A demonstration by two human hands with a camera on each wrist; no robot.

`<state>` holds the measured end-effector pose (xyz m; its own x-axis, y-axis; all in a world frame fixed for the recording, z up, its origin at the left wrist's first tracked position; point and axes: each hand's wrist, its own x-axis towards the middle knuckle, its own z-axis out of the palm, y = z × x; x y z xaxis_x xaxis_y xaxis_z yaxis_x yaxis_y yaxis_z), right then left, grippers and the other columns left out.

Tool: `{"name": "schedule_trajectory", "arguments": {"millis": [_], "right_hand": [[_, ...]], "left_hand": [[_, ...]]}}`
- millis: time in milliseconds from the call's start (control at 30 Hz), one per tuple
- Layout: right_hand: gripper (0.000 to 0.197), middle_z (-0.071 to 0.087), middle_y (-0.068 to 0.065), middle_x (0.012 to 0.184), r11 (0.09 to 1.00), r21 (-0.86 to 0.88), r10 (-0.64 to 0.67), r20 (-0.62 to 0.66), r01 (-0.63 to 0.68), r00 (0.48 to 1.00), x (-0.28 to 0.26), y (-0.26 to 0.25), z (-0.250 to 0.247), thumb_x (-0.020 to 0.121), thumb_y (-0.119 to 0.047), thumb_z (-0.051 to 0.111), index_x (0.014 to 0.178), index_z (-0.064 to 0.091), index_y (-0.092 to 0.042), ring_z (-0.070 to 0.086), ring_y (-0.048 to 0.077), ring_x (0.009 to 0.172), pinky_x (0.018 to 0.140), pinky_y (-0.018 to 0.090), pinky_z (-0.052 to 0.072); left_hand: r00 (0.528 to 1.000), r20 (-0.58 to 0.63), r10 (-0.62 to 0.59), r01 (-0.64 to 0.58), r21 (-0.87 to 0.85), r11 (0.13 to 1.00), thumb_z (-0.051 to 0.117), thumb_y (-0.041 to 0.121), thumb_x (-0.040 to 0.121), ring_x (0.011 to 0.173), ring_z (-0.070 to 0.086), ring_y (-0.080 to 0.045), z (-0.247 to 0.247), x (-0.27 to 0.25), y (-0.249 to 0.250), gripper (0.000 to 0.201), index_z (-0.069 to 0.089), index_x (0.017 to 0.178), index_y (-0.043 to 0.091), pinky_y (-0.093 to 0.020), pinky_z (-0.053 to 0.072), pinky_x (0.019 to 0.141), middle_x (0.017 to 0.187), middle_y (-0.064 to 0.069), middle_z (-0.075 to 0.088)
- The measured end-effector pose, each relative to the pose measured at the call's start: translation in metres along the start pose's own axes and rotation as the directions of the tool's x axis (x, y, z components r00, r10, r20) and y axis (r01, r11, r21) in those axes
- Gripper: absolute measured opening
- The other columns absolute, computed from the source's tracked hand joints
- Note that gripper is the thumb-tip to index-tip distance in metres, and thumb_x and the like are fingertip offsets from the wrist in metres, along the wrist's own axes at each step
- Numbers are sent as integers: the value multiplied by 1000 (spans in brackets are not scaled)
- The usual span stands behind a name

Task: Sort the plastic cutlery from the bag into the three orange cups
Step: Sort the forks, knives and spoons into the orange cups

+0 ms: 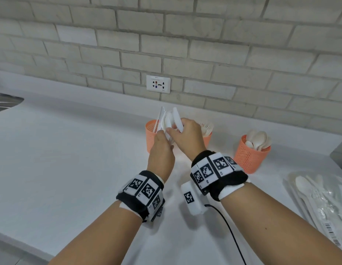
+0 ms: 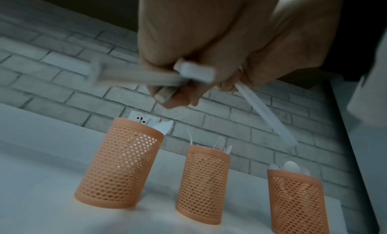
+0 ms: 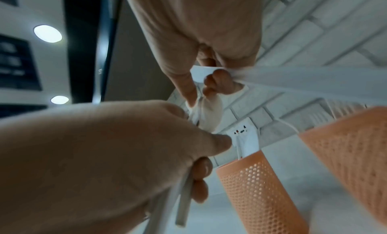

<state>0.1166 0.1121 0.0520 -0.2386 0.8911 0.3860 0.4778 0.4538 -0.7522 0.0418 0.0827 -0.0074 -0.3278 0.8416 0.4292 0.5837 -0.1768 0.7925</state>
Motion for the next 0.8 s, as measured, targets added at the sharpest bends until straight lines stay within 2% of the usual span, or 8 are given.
{"name": "schedule_trajectory", "arguments": {"millis": [67,133,233,367,467,567,700,800], "right_hand": [[17,58,8,74,995,52,80,23,-81,997,7,4,5,80,-13,68,84,65,3,55,20,70,57,22,40],[15,62,9,76,983,102,145,68,-151,987,14,8,9,76,-14,72,81,66,-1,59,21,73,68,29,45],[14,63,6,72,973,147,162,130,-180,978,22,9,15,73,-14,75,72,64,-6,59,19,70,66,28,45],[26,52,-2,58,981,143,118,113,-134,986,28,3,26,76,-11,71,57,53,-14,49,13,56,55,24,40],[13,59,9,81,966,246,66,49,-76,997,44,-8,23,88,-13,57,93,61,-2,55,19,72,67,32,46],[26,55,2,98,928,369,82,-90,-44,993,71,-17,8,97,-17,43,121,48,-8,54,11,79,65,17,45],[29,50,-5,88,920,377,25,-325,106,945,99,-18,-3,99,-13,36,124,39,0,47,-2,73,58,0,39],[26,51,3,91,947,298,-28,-304,123,952,107,-9,16,99,-11,34,120,41,3,50,11,75,56,8,38]], "left_hand": [[1000,3,-1,1,78,997,49,0,89,88,58,-30,-1,1,-5,31,40,119,2,-42,47,70,109,-16,56],[1000,-1,9,-9,85,996,50,-5,86,94,58,-33,-5,1,-8,36,40,121,1,-42,47,74,113,-16,55],[999,-35,0,2,61,998,48,-5,87,101,58,-29,-10,4,-14,38,41,123,4,-27,42,72,121,-12,54],[999,-27,-27,28,28,999,50,-2,89,90,54,-18,-15,13,-19,38,40,125,3,-13,32,66,111,-8,55],[997,-11,-72,73,80,994,51,1,89,92,54,-23,-20,21,-31,38,38,126,1,-19,32,69,108,-8,55],[991,-22,-135,136,90,987,51,1,90,84,52,-28,-26,27,-46,22,41,110,-1,-29,33,66,99,-15,56],[986,-55,-154,158,70,985,48,3,91,79,47,-27,-34,32,-58,19,40,107,-3,-30,33,64,91,-10,51],[987,-46,-151,153,60,986,46,7,94,74,46,-25,-38,36,-61,20,39,110,-3,-25,31,55,89,-8,50]]}}
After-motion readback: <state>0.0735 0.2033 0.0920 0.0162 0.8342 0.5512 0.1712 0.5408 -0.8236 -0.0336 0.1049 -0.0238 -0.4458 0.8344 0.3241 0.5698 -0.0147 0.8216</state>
